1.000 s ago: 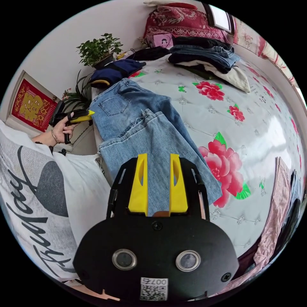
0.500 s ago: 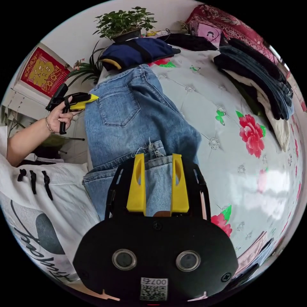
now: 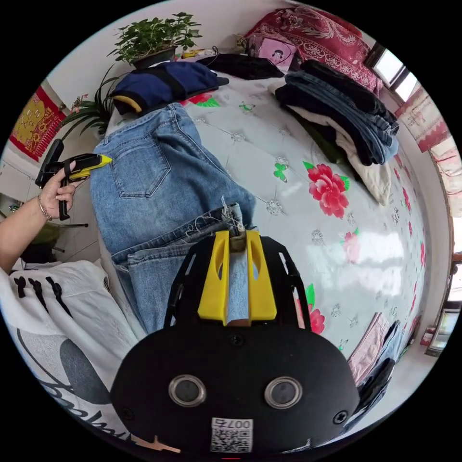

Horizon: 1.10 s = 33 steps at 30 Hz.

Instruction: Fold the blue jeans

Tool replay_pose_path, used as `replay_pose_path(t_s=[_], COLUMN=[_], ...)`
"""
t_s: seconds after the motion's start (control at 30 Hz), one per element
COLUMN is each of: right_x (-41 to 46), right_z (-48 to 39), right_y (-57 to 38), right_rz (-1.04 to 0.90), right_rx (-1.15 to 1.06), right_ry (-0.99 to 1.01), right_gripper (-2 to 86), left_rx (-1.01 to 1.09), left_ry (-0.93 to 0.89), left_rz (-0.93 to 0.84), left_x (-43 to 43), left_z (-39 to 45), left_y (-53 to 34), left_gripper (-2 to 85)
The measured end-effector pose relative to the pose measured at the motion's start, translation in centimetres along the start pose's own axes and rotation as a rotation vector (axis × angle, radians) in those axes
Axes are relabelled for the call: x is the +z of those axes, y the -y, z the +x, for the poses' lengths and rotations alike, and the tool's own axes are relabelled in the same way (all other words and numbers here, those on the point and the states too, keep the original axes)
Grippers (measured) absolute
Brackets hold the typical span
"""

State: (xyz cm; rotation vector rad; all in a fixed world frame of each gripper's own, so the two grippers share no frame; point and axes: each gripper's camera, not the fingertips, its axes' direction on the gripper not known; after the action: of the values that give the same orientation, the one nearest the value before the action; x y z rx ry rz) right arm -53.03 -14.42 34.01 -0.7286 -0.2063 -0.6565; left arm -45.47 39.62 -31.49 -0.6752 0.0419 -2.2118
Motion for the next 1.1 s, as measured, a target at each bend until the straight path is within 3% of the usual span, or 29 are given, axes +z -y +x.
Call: replay_pose_path(t_s=[0.2, 0.37, 0.5, 0.6, 0.73, 0.8, 0.87, 0.97, 1.1], right_x=[-6.3, -9.0, -11.9, -14.7, -17.2, -18.1, -18.6, -18.4, -16.7], right_z=[2.9, 6.3, 10.6, 13.1, 15.5, 17.3, 18.5, 20.5, 22.6], right_y=[-5.0, -12.0, -20.1, -26.7, -33.9, -38.2, -41.3, -46.2, -51.7], right_rz=[0.257, 0.275, 0.322, 0.398, 0.444, 0.454, 0.473, 0.517, 0.564], right_rx=[0.106, 0.207, 0.413, 0.562, 0.688, 0.767, 0.833, 0.944, 1.057], right_ry=[0.087, 0.131, 0.184, 0.168, 0.117, 0.106, 0.117, 0.175, 0.369], right_gripper=[3.4, 2.1, 1.0, 0.4, 0.5, 1.0, 1.7, 3.4, 5.7], left_rx=[-0.055, -0.071, 0.129, 0.401, 0.925, 1.16, 1.379, 1.433, 1.321], left_ry=[-0.003, -0.105, -0.134, -0.169, -0.259, -0.322, -0.38, -0.342, -0.217], left_rz=[0.062, 0.124, 0.133, 0.081, -0.108, -0.276, -0.569, -0.865, -0.945], left_x=[0.8, 2.9, 3.6, 4.6, 8.8, 12.0, 18.0, 26.8, 33.6], left_z=[-1.5, -3.0, 1.7, 9.3, 23.3, 28.4, 32.1, 31.5, 28.3], left_y=[-1.4, -3.8, -5.9, -8.2, -16.0, -21.5, -29.7, -38.5, -41.8], left_gripper=[9.7, 3.6, 0.9, 0.5, 1.1, 1.5, 2.5, 6.0, 8.3])
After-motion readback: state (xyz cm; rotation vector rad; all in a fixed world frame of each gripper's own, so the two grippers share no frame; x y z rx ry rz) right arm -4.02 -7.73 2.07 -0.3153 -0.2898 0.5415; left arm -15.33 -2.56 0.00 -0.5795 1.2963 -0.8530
